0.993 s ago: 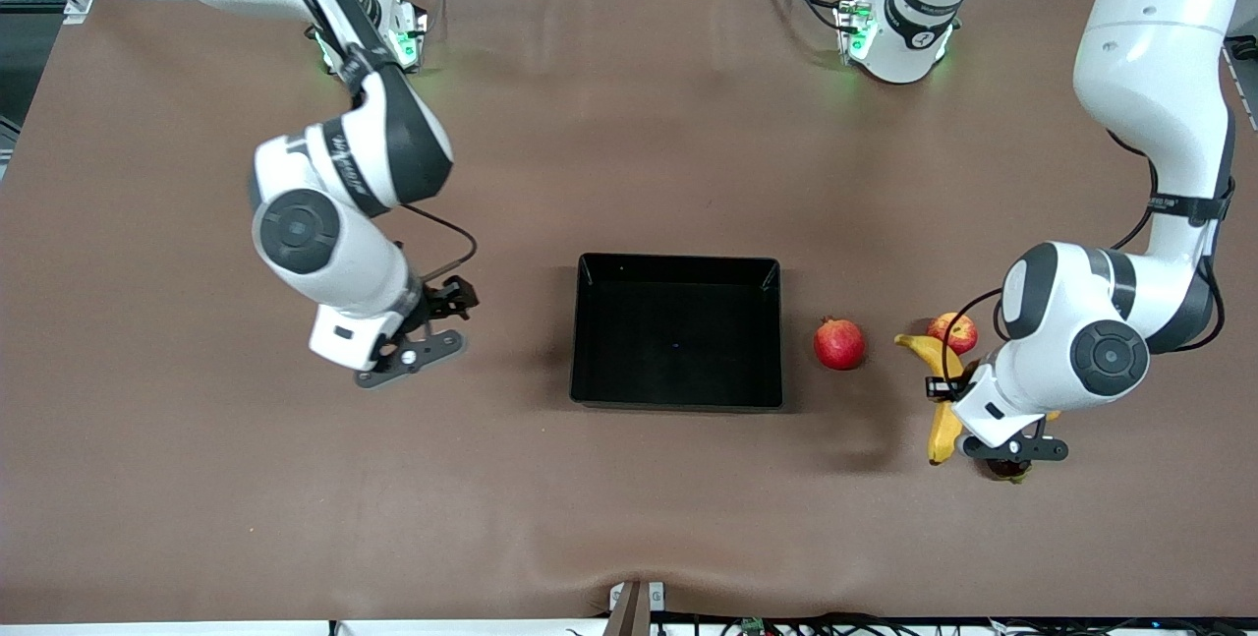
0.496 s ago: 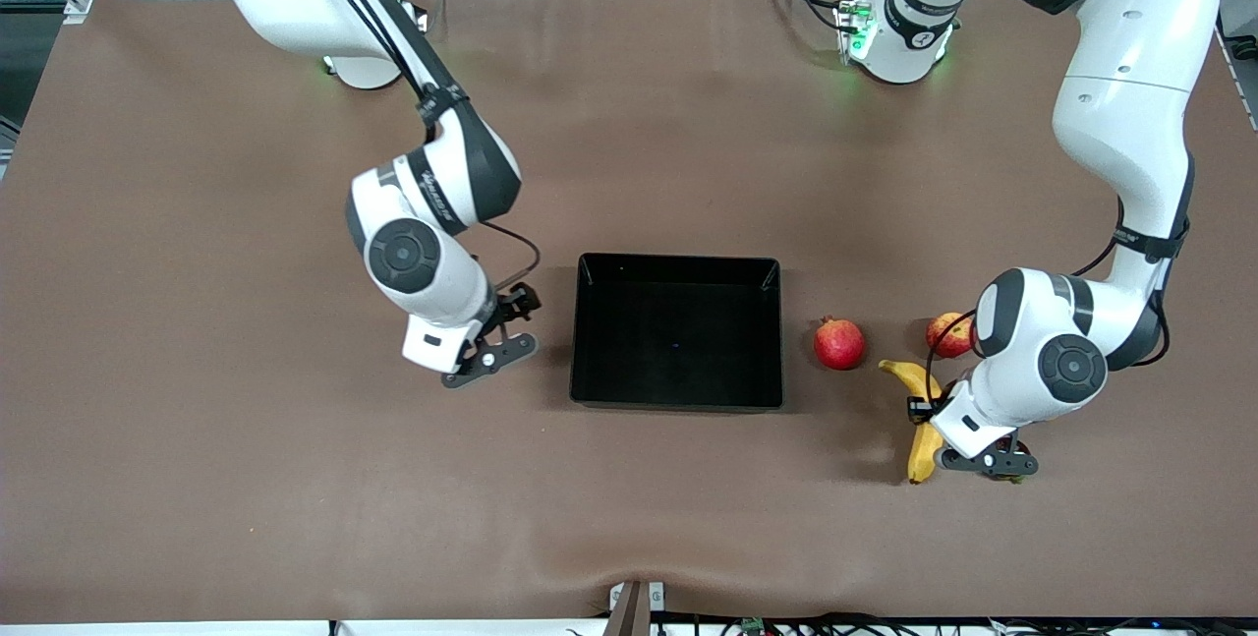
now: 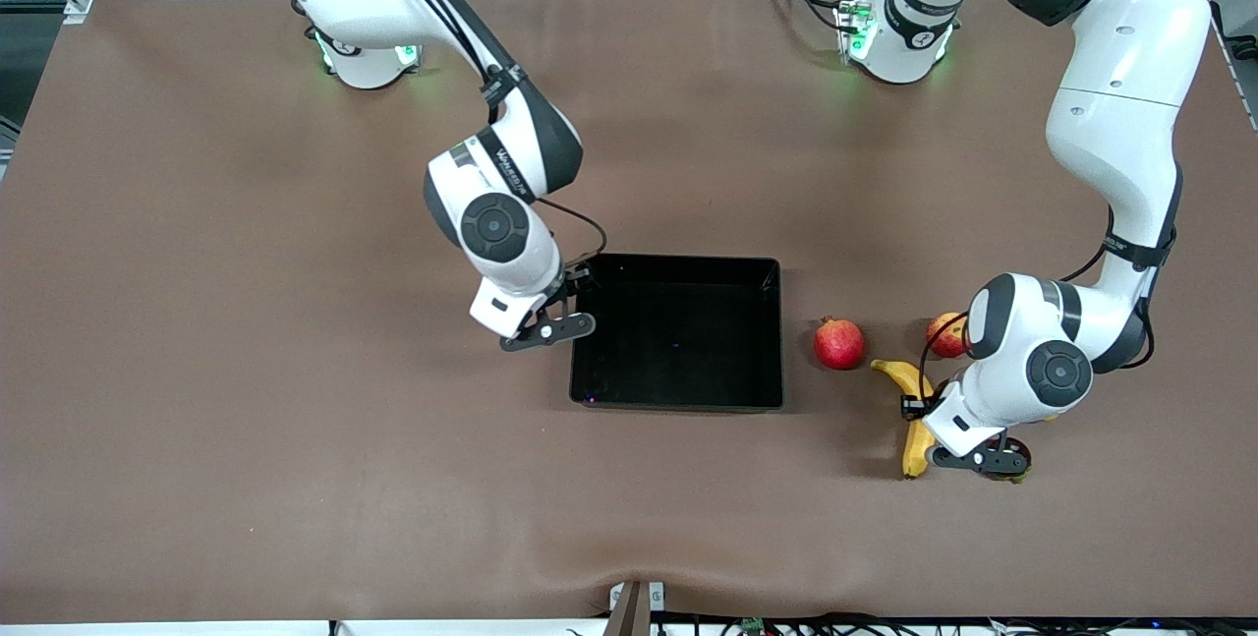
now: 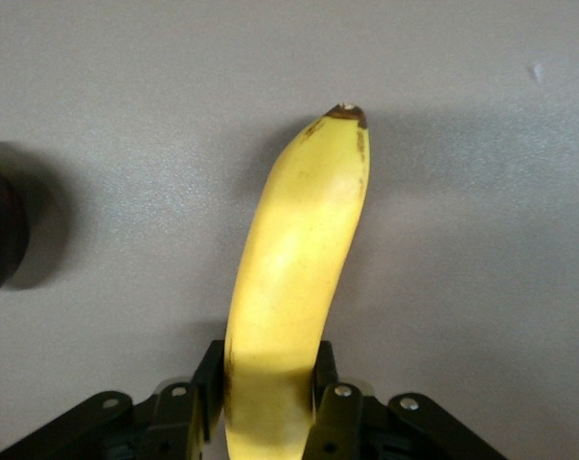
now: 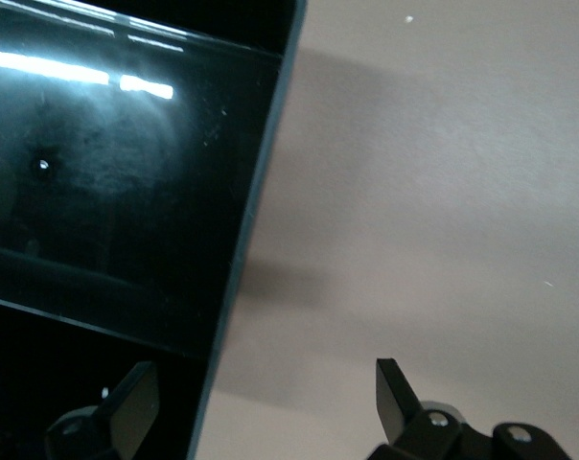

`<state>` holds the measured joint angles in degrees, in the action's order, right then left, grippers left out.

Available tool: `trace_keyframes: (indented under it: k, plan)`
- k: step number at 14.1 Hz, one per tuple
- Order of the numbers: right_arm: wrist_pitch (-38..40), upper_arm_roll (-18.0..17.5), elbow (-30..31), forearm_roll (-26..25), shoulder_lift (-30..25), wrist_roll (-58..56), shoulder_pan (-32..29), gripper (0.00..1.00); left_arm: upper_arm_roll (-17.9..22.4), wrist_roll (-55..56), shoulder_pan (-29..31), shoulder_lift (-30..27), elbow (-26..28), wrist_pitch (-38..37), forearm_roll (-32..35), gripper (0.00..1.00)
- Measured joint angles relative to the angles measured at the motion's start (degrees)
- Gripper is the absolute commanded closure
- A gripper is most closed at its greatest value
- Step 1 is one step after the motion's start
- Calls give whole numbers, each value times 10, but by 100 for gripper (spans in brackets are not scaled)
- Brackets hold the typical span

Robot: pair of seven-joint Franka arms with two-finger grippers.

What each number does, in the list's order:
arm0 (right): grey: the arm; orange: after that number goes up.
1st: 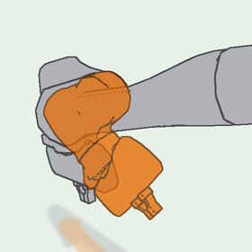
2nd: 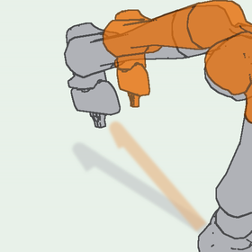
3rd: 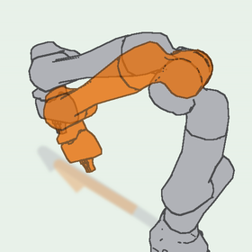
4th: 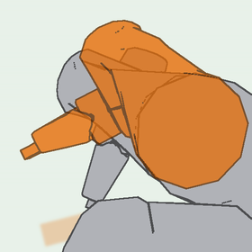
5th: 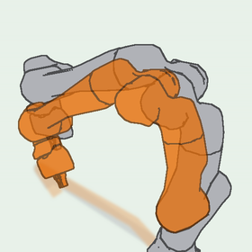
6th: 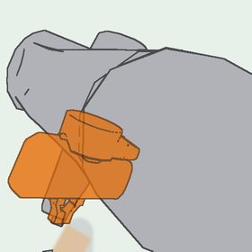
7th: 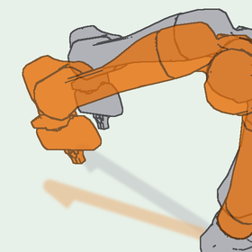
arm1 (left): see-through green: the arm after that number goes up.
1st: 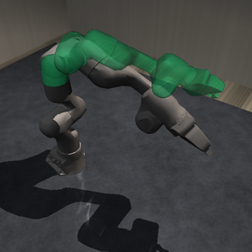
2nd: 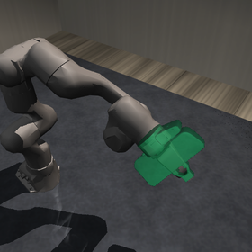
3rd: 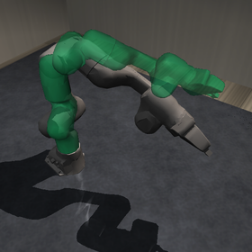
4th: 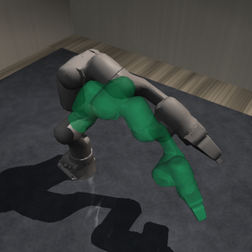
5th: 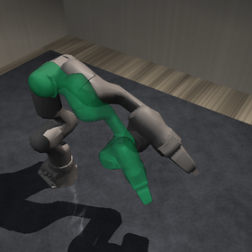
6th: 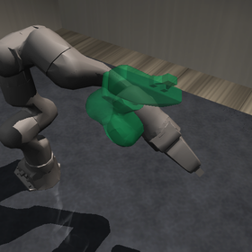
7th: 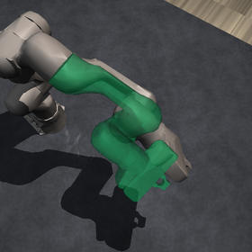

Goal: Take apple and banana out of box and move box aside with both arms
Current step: 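Carry the banana beside the apples while the right gripper grips the tray rim, then release the banana and withdraw the left gripper while the right gripper holds the tray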

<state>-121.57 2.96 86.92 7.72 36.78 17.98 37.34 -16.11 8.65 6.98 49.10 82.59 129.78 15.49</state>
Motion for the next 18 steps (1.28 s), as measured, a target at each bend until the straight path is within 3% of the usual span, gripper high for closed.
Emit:
trace_keyframes:
  k: [4, 5, 6, 7, 12, 18]
  plan:
    - [-67, 0, 7, 0, 35, 55, 14, 0, -6, 0, 1, -16, -12, -38, 0, 0]
    - [-71, 0, 7, 0, 41, 70, 19, 28, -13, 0, 1, -30, -17, -61, 0, 0]
    - [-73, 0, 7, 0, 45, 84, 21, 67, -21, 0, 1, -50, -22, -84, 0, 0]
    - [-76, 2, 7, 0, 48, 92, 21, 98, -28, 0, 1, -74, -25, -108, 0, 0]
    - [-80, 8, 4, 3, 52, 103, 13, 100, -33, 0, 0, -191, -27, -209, -1, 0]
    - [-82, 14, -9, 3, 45, 103, 5, 100, -38, -4, 8, -304, -34, -327, -56, 0]
